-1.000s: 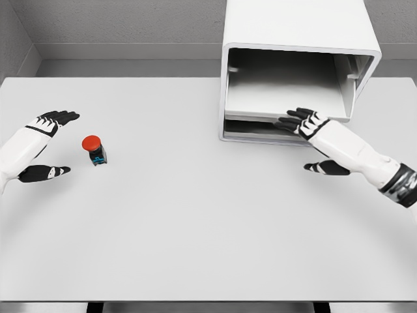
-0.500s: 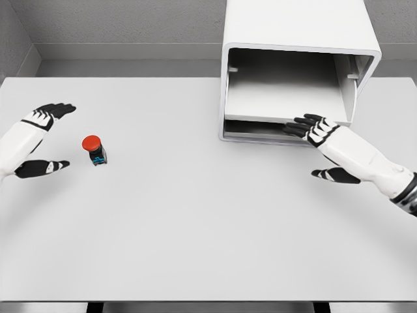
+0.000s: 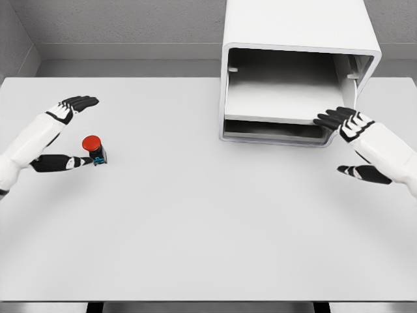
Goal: Slide open multi-storey tabletop storage cabinets and put open load switch and slide close multi-storey tabletop storage cabinets
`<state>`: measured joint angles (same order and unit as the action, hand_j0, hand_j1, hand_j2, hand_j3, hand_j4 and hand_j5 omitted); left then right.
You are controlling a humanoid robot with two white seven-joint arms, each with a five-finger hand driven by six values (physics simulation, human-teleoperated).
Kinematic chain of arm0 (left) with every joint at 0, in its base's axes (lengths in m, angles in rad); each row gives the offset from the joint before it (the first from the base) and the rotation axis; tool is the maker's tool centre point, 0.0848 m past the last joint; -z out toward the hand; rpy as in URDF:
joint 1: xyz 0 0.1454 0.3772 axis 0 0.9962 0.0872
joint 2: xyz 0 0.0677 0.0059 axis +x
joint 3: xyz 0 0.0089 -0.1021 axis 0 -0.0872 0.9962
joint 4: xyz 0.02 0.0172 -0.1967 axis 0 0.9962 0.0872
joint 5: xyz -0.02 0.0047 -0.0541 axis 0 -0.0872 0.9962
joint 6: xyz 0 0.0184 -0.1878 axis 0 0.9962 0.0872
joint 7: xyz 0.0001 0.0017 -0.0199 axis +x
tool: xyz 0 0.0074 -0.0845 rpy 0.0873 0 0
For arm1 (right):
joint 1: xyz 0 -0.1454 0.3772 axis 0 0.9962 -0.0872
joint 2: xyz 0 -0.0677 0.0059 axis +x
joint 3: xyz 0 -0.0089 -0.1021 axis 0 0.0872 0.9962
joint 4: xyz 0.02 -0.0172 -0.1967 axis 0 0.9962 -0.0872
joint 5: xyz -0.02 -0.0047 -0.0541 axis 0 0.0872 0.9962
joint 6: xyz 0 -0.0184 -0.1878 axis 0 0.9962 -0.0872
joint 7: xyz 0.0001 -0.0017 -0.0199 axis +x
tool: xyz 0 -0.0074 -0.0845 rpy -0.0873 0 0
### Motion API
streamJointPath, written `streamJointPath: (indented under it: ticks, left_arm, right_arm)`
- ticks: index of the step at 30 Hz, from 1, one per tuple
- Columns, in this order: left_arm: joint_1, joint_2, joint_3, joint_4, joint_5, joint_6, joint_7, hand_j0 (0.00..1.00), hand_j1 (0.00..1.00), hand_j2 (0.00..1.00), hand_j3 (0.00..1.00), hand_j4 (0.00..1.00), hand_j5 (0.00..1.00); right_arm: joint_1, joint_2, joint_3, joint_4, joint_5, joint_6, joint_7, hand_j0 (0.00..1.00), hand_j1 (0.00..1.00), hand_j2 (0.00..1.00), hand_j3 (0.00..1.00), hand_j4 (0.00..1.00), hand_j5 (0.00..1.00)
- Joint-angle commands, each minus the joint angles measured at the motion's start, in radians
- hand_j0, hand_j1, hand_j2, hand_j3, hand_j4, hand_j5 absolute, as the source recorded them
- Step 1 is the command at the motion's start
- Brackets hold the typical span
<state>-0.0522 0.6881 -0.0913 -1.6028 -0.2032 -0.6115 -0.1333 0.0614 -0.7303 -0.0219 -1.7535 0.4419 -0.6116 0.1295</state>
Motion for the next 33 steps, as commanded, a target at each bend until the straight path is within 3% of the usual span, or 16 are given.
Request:
streamJointPath:
  ticks: [1, 3, 5, 8, 10, 11, 14, 18, 20, 23, 25, 26, 31, 33]
  left_arm:
    - [0.000, 0.030, -0.028, -0.008, 0.062, 0.001, -0.002, 1.00, 1.00, 1.00, 1.00, 1.00, 1.00]
    - [-0.002, 0.050, -0.059, -0.006, 0.156, 0.001, -0.028, 1.00, 1.00, 1.00, 1.00, 1.00, 1.00]
    - [-0.020, 0.074, -0.067, -0.008, 0.162, 0.001, -0.032, 1.00, 1.00, 1.00, 1.00, 1.00, 1.00]
    - [-0.078, 0.137, -0.143, -0.008, 0.156, 0.001, -0.046, 1.00, 1.00, 1.00, 1.00, 1.00, 1.00]
    - [-0.113, 0.145, -0.151, 0.000, 0.156, 0.001, -0.259, 1.00, 1.00, 1.00, 1.00, 1.00, 1.00]
    - [-0.126, 0.145, -0.151, 0.003, 0.156, 0.004, -0.311, 1.00, 1.00, 1.00, 1.00, 1.00, 1.00]
    - [-0.137, 0.151, -0.171, 0.004, 0.157, 0.030, -0.318, 1.00, 1.00, 1.00, 1.00, 1.00, 1.00]
    - [-0.192, 0.154, -0.179, 0.026, 0.159, 0.205, -0.318, 1.00, 1.00, 1.00, 1.00, 1.00, 1.00]
    - [-0.230, 0.154, -0.180, 0.050, 0.151, 0.205, -0.333, 1.00, 1.00, 1.00, 1.00, 1.00, 1.00]
    - [-0.235, 0.166, -0.189, 0.047, 0.122, 0.205, -0.390, 1.00, 1.00, 1.00, 1.00, 1.00, 1.00]
    - [-0.268, 0.169, -0.251, 0.050, 0.122, 0.205, -0.390, 1.00, 1.00, 1.00, 1.00, 1.00, 1.00]
    - [-0.275, 0.175, -0.260, 0.057, 0.120, 0.205, -0.388, 1.00, 1.00, 1.00, 1.00, 1.00, 1.00]
    - [-0.291, 0.171, -0.275, 0.096, 0.103, 0.205, -0.388, 0.99, 0.99, 0.99, 0.99, 0.99, 0.99]
    - [-0.321, 0.169, -0.303, 0.132, 0.094, 0.205, -0.388, 0.97, 0.97, 0.97, 0.97, 0.97, 0.97]
  right_arm:
    - [0.000, 0.000, -0.009, -0.001, -0.008, 0.001, -0.001, 1.00, 1.00, 1.00, 1.00, 1.00, 1.00]
    - [0.000, 0.000, -0.009, 0.000, -0.008, 0.001, -0.001, 1.00, 1.00, 1.00, 1.00, 1.00, 1.00]
    - [0.000, 0.002, -0.009, 0.002, -0.008, 0.001, -0.001, 1.00, 1.00, 1.00, 1.00, 1.00, 1.00]
    - [-0.002, 0.002, -0.007, 0.002, -0.008, 0.001, -0.001, 1.00, 1.00, 1.00, 1.00, 1.00, 1.00]
    - [-0.002, 0.002, -0.007, 0.002, -0.006, 0.001, 0.001, 1.00, 1.00, 1.00, 1.00, 1.00, 1.00]
    - [-0.002, 0.002, -0.006, 0.000, -0.006, 0.001, 0.001, 1.00, 1.00, 1.00, 1.00, 1.00, 1.00]
    - [-0.005, 0.003, -0.004, 0.003, -0.008, 0.001, 0.001, 1.00, 1.00, 1.00, 1.00, 1.00, 1.00]
    - [-0.005, 0.005, -0.009, 0.003, -0.008, 0.001, 0.001, 1.00, 1.00, 1.00, 1.00, 1.00, 1.00]
    - [-0.003, 0.005, -0.012, 0.000, -0.008, 0.001, 0.001, 1.00, 1.00, 1.00, 1.00, 1.00, 1.00]
    - [0.031, 0.006, -0.061, 0.002, -0.008, 0.001, -0.001, 0.98, 0.98, 0.98, 0.98, 0.98, 0.98]
    - [0.055, 0.009, -0.098, 0.003, -0.009, 0.001, -0.002, 0.93, 0.93, 0.93, 0.93, 0.93, 0.93]
    - [0.055, 0.009, -0.099, 0.003, -0.014, 0.001, -0.002, 0.89, 0.89, 0.89, 0.89, 0.89, 0.89]
    - [0.063, 0.008, -0.102, 0.005, -0.023, 0.001, -0.002, 0.88, 0.88, 0.88, 0.88, 0.88, 0.88]
    - [0.064, 0.008, -0.102, 0.005, -0.028, 0.001, -0.002, 0.82, 0.82, 0.82, 0.82, 0.82, 0.82]
